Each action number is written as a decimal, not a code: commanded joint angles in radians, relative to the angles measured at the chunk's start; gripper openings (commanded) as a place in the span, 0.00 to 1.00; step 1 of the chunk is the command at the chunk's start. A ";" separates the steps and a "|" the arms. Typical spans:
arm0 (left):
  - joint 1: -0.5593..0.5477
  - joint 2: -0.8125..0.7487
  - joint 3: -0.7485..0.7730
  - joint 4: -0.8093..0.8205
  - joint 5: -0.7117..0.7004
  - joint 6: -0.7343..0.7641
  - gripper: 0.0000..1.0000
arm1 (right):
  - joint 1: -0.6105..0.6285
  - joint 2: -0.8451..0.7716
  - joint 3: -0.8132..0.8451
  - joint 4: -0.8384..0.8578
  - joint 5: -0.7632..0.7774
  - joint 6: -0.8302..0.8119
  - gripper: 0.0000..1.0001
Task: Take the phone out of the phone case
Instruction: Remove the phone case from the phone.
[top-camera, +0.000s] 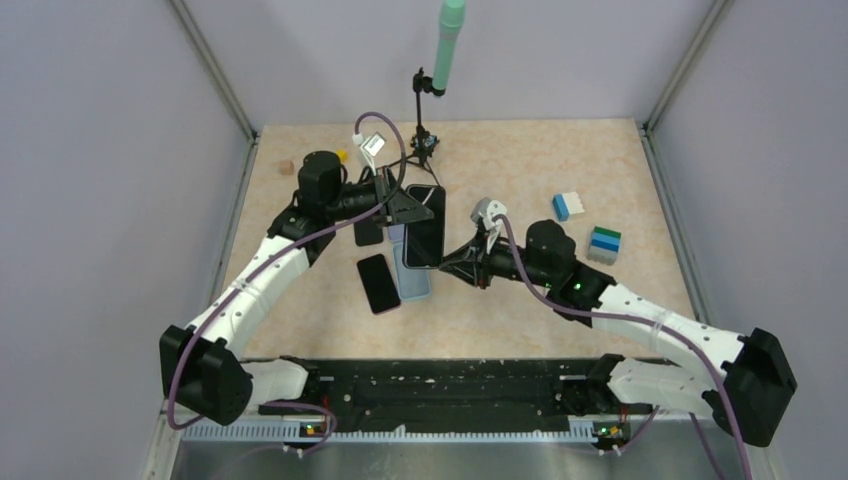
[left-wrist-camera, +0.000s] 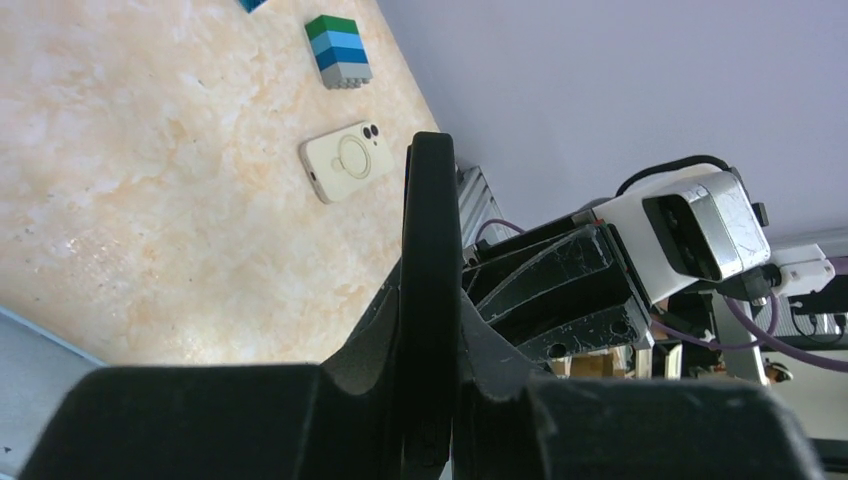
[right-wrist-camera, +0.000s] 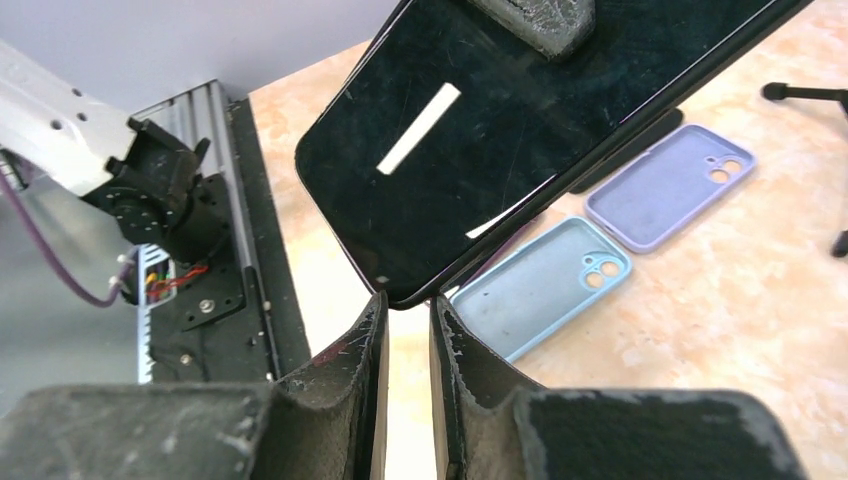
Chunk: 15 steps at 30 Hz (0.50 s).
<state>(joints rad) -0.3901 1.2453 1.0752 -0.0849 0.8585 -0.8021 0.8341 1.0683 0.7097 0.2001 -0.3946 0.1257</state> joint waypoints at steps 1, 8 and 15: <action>-0.049 -0.037 0.051 0.122 0.166 -0.242 0.00 | 0.013 0.038 -0.011 -0.027 0.187 -0.110 0.07; -0.049 -0.039 0.052 0.128 0.155 -0.235 0.00 | 0.013 0.031 -0.029 -0.043 0.188 -0.173 0.08; -0.048 -0.048 0.052 0.129 0.151 -0.231 0.00 | 0.014 0.036 -0.038 -0.041 0.209 -0.185 0.08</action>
<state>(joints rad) -0.3923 1.2488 1.0756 -0.0456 0.8185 -0.8532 0.8436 1.0603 0.6991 0.1909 -0.2996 -0.0025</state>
